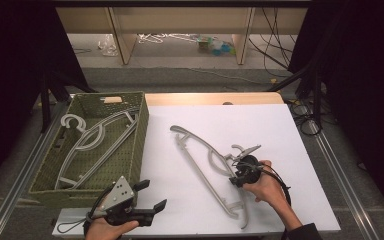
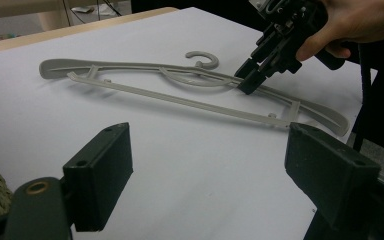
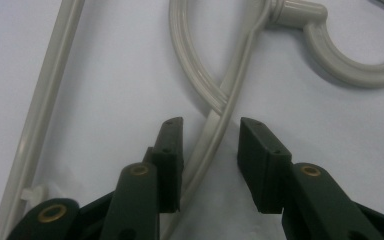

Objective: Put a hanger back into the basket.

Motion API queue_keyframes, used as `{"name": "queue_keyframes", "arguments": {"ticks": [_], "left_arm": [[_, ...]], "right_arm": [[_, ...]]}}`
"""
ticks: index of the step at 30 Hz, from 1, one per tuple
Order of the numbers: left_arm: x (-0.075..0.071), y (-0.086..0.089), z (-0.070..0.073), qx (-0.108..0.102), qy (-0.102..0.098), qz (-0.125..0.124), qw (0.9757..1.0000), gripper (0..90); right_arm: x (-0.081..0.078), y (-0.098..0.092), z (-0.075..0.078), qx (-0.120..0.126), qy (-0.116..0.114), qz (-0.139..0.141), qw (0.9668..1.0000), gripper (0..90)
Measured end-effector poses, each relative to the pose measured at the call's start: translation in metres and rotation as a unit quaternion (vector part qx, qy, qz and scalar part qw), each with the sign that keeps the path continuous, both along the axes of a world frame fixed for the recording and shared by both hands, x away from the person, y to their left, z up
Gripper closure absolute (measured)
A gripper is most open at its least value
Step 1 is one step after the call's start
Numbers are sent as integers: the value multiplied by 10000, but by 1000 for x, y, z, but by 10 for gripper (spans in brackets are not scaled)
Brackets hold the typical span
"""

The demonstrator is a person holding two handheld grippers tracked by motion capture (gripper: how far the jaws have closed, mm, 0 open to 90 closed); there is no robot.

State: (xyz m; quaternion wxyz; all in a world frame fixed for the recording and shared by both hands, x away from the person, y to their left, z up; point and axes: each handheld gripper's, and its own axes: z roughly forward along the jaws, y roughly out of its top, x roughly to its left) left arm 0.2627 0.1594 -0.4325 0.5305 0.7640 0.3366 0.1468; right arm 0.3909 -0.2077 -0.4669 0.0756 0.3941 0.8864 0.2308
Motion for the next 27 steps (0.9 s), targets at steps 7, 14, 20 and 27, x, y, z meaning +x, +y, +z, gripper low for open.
{"name": "queue_keyframes", "arguments": {"ticks": [7,14,20,27], "left_arm": [[0,-2,-1,30,7,-11,10000,190],[1,0,-1,-16,15,35,10000,192],[1,0,-1,-49,6,9,10000,194],[6,-6,1,26,0,-10,10000,194]], "right_arm": [[1,9,2,-367,44,97,9993,628],[7,1,3,-291,81,238,9993,769],[9,0,4,-396,81,465,9981,811],[10,0,4,-401,91,534,9977,795]]}}
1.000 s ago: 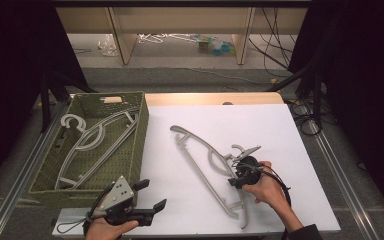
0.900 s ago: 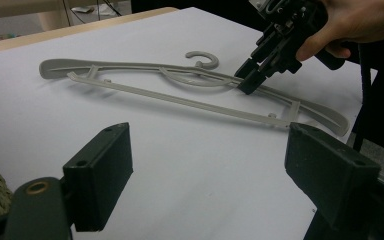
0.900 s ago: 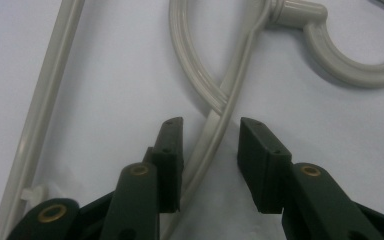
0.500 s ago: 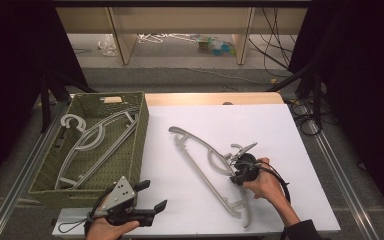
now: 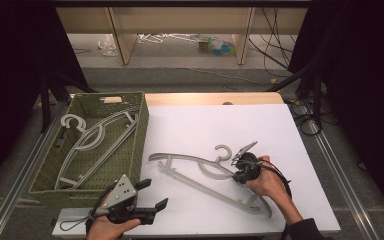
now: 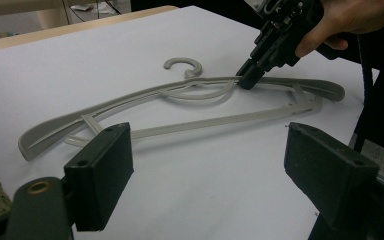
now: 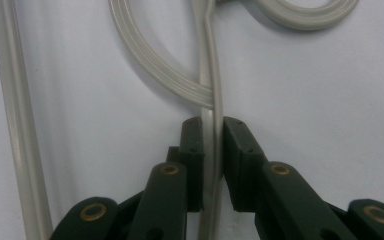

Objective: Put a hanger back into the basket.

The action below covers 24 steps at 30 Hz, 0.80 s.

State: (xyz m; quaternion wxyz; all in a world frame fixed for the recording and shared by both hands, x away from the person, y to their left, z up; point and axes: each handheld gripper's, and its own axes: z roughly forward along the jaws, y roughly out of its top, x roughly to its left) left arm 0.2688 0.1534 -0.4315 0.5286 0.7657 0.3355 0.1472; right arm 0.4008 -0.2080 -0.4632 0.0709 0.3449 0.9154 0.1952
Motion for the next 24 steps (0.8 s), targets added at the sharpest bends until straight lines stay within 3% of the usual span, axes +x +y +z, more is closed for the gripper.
{"name": "queue_keyframes", "arguments": {"ticks": [7,8,9,12,15,18,20,22,24], "left_arm": [[15,-22,6,214,-28,-230,9995,214],[19,-26,8,274,-19,-267,9993,216],[22,-29,9,344,-29,-291,9990,216],[35,-40,14,457,-5,-434,9980,217],[49,-53,16,582,124,-483,9971,234],[64,-67,16,576,355,-631,9957,263],[74,-74,17,692,316,-617,9952,274],[83,-81,18,631,467,-634,9949,277],[91,-87,17,705,632,-746,9927,285]], "right_arm": [[2,0,2,-127,-62,445,9989,812],[1,0,4,-215,-152,538,9982,815],[1,0,6,-273,-246,802,9961,814],[-1,-3,13,-174,-348,1047,9937,815],[-5,-8,21,-253,-494,1229,9909,816],[-13,-11,35,-327,-669,1419,9871,816],[-14,-12,37,-335,-717,1454,9862,816],[-18,-13,45,-322,-815,1543,9841,816],[-21,-15,50,-338,-866,1596,9828,816]]}}
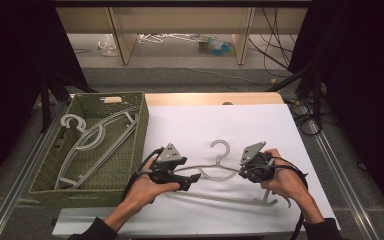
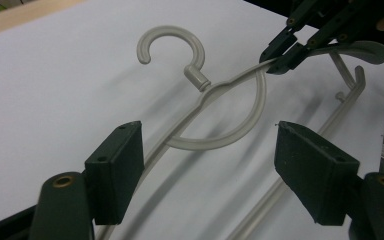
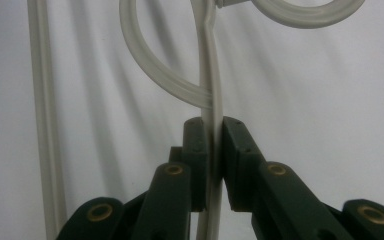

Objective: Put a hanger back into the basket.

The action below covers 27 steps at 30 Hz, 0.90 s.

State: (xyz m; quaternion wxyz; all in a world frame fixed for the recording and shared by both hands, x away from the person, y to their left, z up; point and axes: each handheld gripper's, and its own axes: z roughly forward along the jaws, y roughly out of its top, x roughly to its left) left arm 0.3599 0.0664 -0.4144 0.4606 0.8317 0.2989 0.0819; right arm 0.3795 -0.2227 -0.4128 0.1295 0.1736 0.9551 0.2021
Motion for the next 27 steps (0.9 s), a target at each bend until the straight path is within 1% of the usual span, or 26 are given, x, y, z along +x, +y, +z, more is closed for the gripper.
{"name": "queue_keyframes", "arguments": {"ticks": [1,2,3,4,5,6,8,9,11,13,14,15,17,18,19,20,22,23,24,25,26,27], "left_arm": [[3,-3,-1,101,43,-42,9999,306],[7,-7,-3,141,88,-66,9998,316],[11,-9,-5,264,103,-104,9995,319],[16,-13,-9,296,127,-132,9994,357],[18,-15,-10,299,151,-142,9993,379],[21,-18,-12,239,166,-129,9995,379],[26,-23,-16,238,211,-203,9993,391],[27,-23,-17,309,223,-222,9990,400],[30,-25,-20,244,347,-285,9987,401],[33,-25,-21,297,347,-395,9982,415],[34,-25,-22,237,371,-426,9981,421],[35,-25,-23,158,459,-505,9975,428],[36,-25,-24,177,546,-620,9964,450],[36,-25,-25,224,547,-649,9961,458],[37,-25,-27,209,627,-721,9952,473],[37,-25,-27,195,656,-701,9952,479],[38,-26,-28,154,682,-752,9947,512],[38,-26,-29,111,729,-787,9942,528],[39,-26,-30,103,733,-867,9935,546],[39,-27,-30,129,758,-891,9931,562],[40,-28,-32,134,828,-956,9919,576],[40,-29,-34,194,857,-1010,9910,598]], "right_arm": [[-2,0,2,-15,-25,33,10000,816],[-3,-1,3,-25,-39,66,10000,816],[-5,-1,4,-29,-38,90,9999,816],[-7,-2,4,-44,-43,112,9999,816],[-9,-2,5,-77,-25,121,9999,817],[-10,-3,5,-90,-31,126,9999,817],[-11,-3,6,-89,-55,142,9998,816],[-12,-3,8,-100,-66,154,9998,816],[-13,-2,10,-124,-101,200,9997,816],[-14,-1,12,-135,-120,234,9996,816],[-15,0,13,-147,-147,278,9994,816],[-16,1,13,-151,-150,297,9993,816],[-18,3,15,-153,-162,328,9992,816],[-18,4,16,-158,-197,351,9991,816],[-19,5,17,-159,-206,377,9989,815],[-19,5,18,-158,-225,388,9989,816],[-21,6,20,-155,-240,438,9986,816],[-21,7,20,-152,-245,441,9986,815],[-22,8,20,-154,-252,457,9985,815],[-22,9,20,-145,-250,481,9984,815],[-22,9,20,-140,-254,494,9984,815],[-22,10,21,-139,-250,525,9982,815]]}}
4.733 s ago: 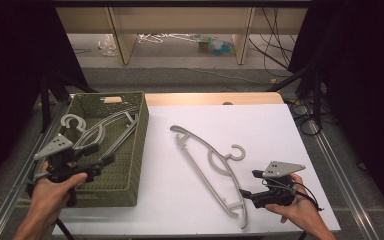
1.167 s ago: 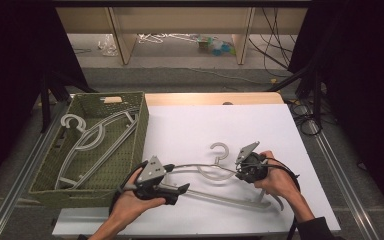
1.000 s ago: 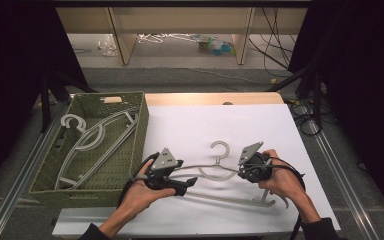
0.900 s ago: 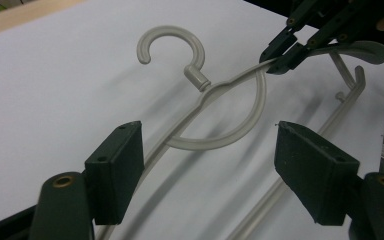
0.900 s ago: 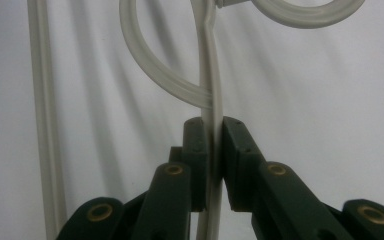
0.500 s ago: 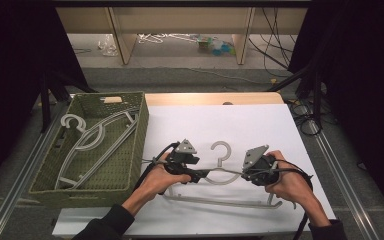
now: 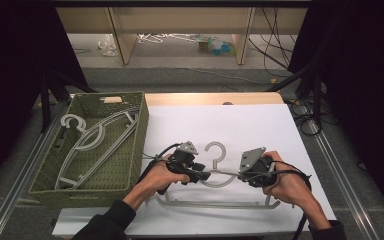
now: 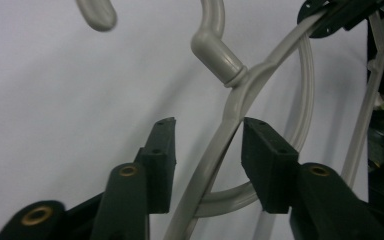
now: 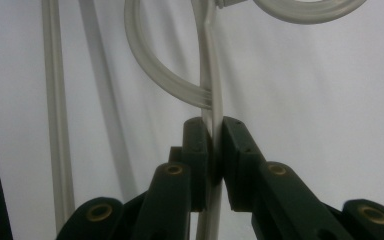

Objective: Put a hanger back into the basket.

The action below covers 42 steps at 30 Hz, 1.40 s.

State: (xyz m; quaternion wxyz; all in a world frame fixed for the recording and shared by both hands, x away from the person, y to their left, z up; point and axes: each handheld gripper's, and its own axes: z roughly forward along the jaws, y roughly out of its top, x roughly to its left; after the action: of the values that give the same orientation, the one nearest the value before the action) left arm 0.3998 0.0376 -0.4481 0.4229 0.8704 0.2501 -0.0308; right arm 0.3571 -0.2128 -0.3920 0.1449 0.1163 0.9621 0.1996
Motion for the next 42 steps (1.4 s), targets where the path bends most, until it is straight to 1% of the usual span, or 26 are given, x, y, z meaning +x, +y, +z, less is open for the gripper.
{"name": "queue_keyframes", "arguments": {"ticks": [1,3,7,9,10,13,14,15,16,17,19,21,22,25,26,28,30,32,33,35,36,37,38,39,40,42], "left_arm": [[0,-1,-2,-19,30,-46,10000,631],[0,-1,-2,41,14,-142,9999,680],[-1,2,1,36,37,-337,9994,718],[-4,3,3,-23,151,-458,9988,740],[-5,3,4,-64,162,-490,9986,756],[-10,2,8,-190,229,-485,9984,793],[-12,2,9,-173,204,-511,9983,802],[-13,2,11,-251,291,-462,9982,813],[-13,2,12,-255,334,-408,9983,815],[-14,3,12,-235,310,-326,9987,813],[-14,6,11,-211,393,-184,9988,813],[-13,10,9,-277,598,-72,9978,813],[-14,12,8,-321,632,-27,9975,813],[-12,18,9,-403,709,100,9966,813],[-11,22,10,-358,743,154,9965,813],[-11,26,11,-505,772,325,9952,812],[-11,31,16,-445,813,366,9950,812],[-14,33,21,-547,784,462,9943,812],[-15,34,25,-539,754,480,9945,811],[-17,38,34,-575,660,559,9946,812],[-17,40,37,-615,635,617,9942,812],[-18,42,41,-661,586,673,9938,811],[-17,46,45,-752,402,650,9942,811],[-19,49,49,-738,504,764,9931,811],[-20,54,53,-798,481,829,9922,811],[-23,63,61,-921,401,949,9904,812]], "right_arm": [[0,0,0,3,5,24,10000,815],[-1,0,1,-12,4,62,10000,815],[0,0,-1,15,-11,198,9998,812],[0,0,-1,-3,-80,275,9996,808],[0,-1,-1,-9,-118,298,9995,798],[3,-6,0,95,-306,187,9993,760],[3,-7,1,91,-309,152,9994,749],[4,-7,2,124,-346,59,9993,700],[3,-8,3,190,-348,-66,9992,639],[4,-8,5,242,-449,-151,9986,605],[3,-9,11,309,-511,-354,9976,542],[1,-10,17,440,-582,-550,9958,494],[0,-11,20,540,-550,-665,9948,473],[-4,-13,25,669,-476,-839,9931,430],[-4,-13,25,722,-445,-870,9926,423],[-7,-14,26,911,-420,-928,9906,410],[-9,-15,26,1081,-416,-959,9886,403],[-15,-16,26,1139,-441,-1050,9869,384],[-18,-16,27,1157,-437,-1068,9866,378],[-25,-17,29,1286,-428,-1031,9854,377],[-30,-18,31,1356,-431,-1085,9839,372],[-33,-19,33,1354,-344,-1061,9845,370],[-37,-19,34,1384,-341,-1069,9840,367],[-40,-18,34,1466,-382,-1091,9824,365],[-42,-19,34,1481,-295,-1060,9828,362],[-46,-19,30,1691,-271,-1069,9794,357]]}}
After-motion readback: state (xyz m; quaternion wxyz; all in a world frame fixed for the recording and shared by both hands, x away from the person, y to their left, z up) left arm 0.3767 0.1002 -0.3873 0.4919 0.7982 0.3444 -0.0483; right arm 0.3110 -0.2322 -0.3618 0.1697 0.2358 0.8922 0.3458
